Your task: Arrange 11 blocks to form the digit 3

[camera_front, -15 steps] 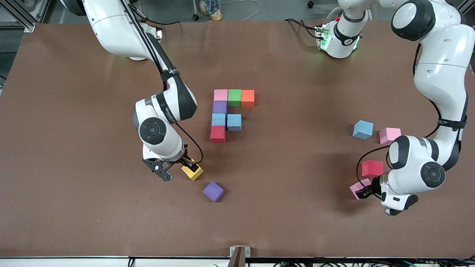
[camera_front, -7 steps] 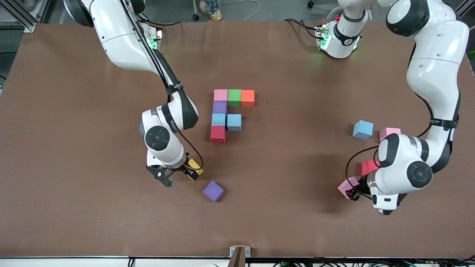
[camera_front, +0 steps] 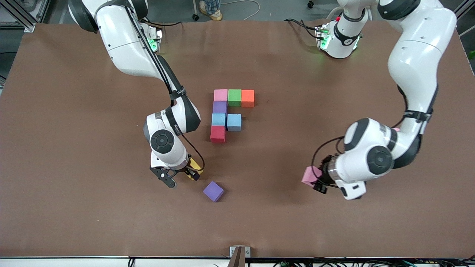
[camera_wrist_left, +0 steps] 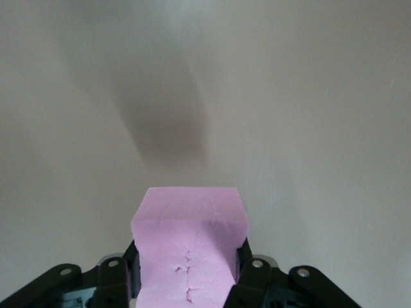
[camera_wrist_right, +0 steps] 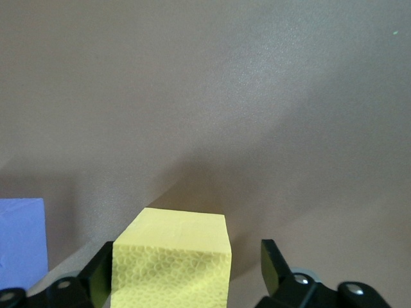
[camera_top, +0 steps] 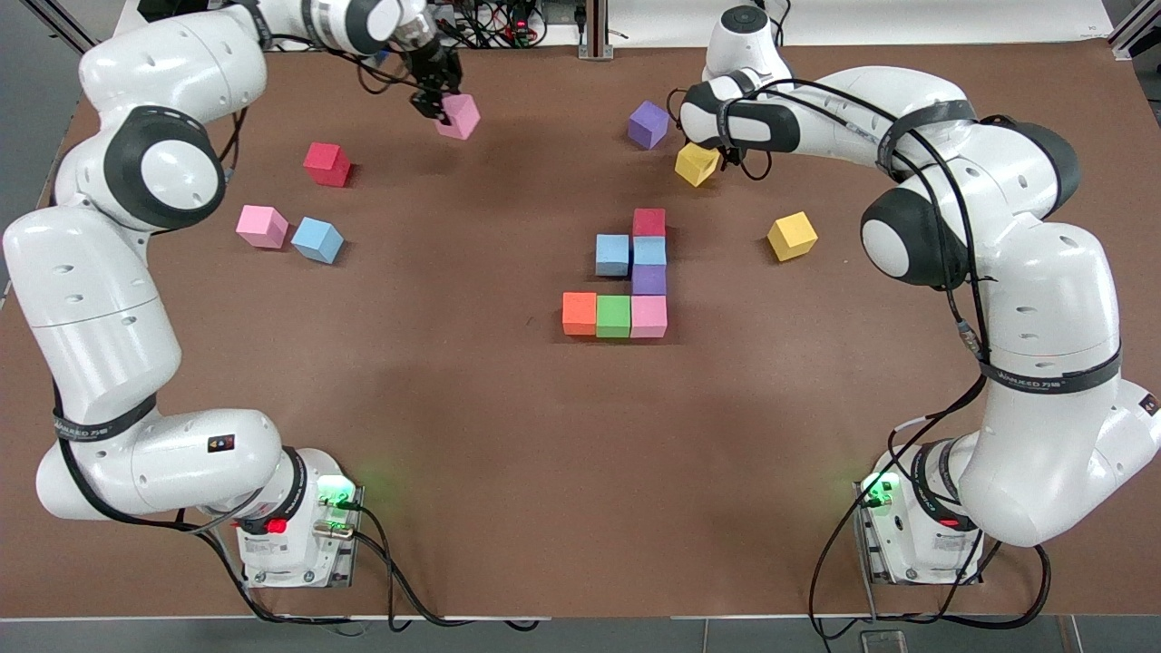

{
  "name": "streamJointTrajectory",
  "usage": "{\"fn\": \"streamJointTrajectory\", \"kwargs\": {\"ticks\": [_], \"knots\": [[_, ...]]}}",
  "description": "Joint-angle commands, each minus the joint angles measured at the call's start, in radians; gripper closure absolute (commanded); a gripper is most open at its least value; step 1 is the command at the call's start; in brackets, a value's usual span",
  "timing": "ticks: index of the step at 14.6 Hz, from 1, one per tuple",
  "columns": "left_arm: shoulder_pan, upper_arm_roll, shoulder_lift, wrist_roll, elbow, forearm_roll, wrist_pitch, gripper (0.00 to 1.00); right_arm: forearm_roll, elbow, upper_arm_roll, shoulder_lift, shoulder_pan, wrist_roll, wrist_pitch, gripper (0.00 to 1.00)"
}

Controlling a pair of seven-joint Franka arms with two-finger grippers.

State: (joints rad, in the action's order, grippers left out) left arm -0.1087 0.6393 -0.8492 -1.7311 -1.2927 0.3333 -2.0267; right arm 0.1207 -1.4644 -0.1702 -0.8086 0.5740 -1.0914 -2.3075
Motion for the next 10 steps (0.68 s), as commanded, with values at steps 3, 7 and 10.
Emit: {"fn": "streamJointTrajectory", "kwargs": {"ticks": [3, 7, 10], "knots": [[0.118, -0.006, 0.05, -0.425, -0.054, 0.044, 0.023, 0.86, -0.004, 0.01, 0.009, -0.001, 0.007, -0.038, -0.004, 0.94], [0.187, -0.003, 0.05, -0.75, -0.129, 0.108, 0.0, 0.84, -0.009, 0.012, 0.009, 0.005, 0.056, -0.01, -0.007, 1.0], [0.24, 0.016, 0.052, -0.884, -0.184, 0.125, -0.033, 0.84, -0.007, 0.031, 0.009, 0.005, 0.095, 0.167, -0.006, 1.0]]}}
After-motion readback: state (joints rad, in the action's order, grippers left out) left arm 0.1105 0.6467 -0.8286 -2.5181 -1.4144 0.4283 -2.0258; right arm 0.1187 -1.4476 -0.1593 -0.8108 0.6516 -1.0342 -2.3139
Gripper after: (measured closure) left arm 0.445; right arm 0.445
